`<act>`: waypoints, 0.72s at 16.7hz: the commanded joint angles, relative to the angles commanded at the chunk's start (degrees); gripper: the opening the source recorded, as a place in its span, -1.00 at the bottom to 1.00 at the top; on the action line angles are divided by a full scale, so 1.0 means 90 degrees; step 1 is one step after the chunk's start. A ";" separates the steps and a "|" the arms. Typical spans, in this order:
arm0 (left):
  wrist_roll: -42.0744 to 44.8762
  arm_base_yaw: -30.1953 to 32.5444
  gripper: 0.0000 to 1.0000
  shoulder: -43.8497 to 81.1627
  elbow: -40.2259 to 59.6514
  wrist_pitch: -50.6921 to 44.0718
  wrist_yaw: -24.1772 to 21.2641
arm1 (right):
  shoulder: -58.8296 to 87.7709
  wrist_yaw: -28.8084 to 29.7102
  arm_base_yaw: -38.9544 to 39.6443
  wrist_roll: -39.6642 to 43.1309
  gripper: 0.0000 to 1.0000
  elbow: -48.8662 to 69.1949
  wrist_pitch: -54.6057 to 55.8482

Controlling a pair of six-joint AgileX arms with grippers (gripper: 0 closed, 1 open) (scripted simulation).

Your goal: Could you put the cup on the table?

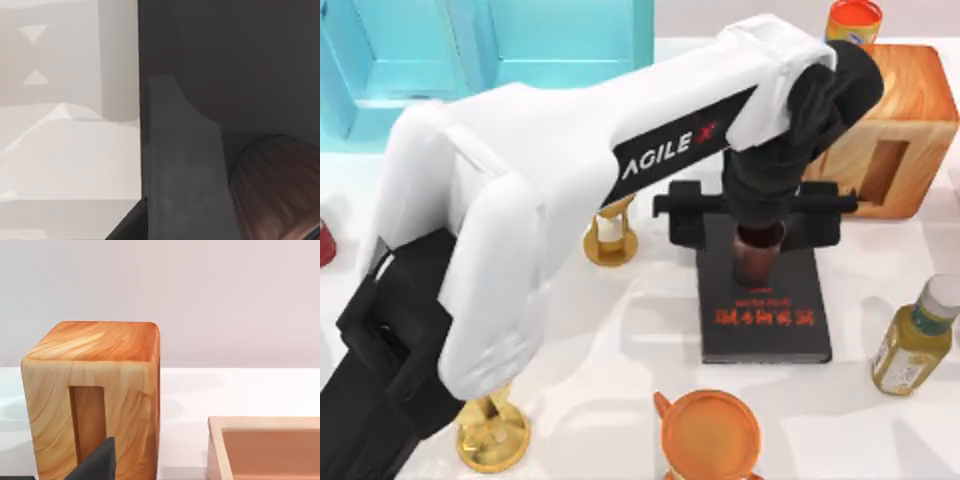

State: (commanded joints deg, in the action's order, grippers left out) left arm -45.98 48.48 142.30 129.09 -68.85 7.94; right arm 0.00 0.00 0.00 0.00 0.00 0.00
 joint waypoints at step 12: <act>0.0000 0.0000 -1.00 0.0000 0.0000 0.0000 0.0000 | 0.0000 0.0000 0.0000 0.0000 1.00 0.0000 0.0000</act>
State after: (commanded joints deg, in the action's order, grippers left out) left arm -45.98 48.48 142.30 129.09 -68.85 7.94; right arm 0.00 0.00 0.00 0.00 0.00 0.00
